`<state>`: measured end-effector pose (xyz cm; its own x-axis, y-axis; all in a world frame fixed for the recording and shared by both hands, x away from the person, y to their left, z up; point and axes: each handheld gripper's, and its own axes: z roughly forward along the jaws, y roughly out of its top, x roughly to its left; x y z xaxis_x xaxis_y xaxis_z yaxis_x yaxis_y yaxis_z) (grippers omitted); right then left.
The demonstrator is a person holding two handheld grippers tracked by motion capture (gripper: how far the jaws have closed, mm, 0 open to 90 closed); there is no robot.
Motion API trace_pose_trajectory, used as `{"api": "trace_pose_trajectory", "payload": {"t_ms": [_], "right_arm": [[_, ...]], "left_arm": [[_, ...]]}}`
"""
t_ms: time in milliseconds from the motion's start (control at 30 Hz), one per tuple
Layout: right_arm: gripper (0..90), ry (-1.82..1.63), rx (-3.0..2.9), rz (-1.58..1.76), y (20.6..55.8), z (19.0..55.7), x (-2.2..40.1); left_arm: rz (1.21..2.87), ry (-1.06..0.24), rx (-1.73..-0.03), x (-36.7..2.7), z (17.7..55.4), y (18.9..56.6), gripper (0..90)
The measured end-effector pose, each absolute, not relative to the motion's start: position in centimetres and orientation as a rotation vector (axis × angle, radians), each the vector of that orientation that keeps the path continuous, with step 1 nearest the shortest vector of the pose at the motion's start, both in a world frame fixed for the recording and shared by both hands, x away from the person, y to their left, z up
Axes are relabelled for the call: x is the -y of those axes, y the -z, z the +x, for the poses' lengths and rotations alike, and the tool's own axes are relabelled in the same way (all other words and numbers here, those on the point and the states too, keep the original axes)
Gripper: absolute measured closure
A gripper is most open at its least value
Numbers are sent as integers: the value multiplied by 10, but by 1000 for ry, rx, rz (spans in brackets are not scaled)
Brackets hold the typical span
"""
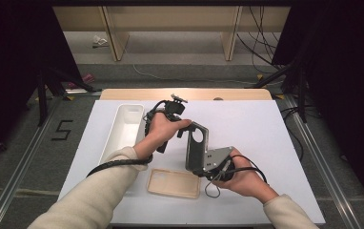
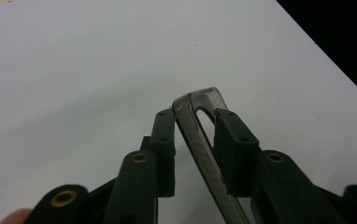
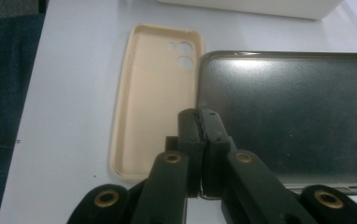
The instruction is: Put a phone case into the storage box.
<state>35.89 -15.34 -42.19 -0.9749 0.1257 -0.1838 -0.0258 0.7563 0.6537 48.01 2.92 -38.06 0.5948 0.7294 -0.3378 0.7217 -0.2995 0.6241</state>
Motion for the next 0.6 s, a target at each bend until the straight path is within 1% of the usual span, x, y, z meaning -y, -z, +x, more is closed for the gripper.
{"api": "trace_pose_trajectory", "payload": {"t_ms": [33, 67, 200, 300, 400, 467, 533, 567, 600], "right_arm": [[896, -1024, -2737, 79, 422, 359, 153], [896, -1010, -2737, 71, 423, 358, 151], [896, -977, -2734, 58, 424, 358, 148], [893, -926, -2727, 43, 426, 358, 145], [888, -917, -2713, 39, 428, 358, 144], [862, -922, -2696, 68, 430, 359, 144], [812, -944, -2674, 93, 429, 361, 146], [812, -944, -2674, 93, 429, 361, 146], [738, -980, -2656, 134, 427, 361, 147]], "left_arm": [[2039, 0, -1147, -29, 479, 379, 708], [2014, 22, -1152, -30, 478, 377, 733], [1986, 24, -1136, -28, 471, 370, 755], [1946, 43, -1109, -25, 464, 364, 794], [1945, 29, -1085, -23, 461, 362, 817], [1943, -24, -1038, -23, 456, 358, 820], [1952, -100, -1000, -24, 453, 356, 821], [1952, -100, -1000, -24, 453, 356, 821], [1950, -160, -967, -26, 452, 354, 821]]}}
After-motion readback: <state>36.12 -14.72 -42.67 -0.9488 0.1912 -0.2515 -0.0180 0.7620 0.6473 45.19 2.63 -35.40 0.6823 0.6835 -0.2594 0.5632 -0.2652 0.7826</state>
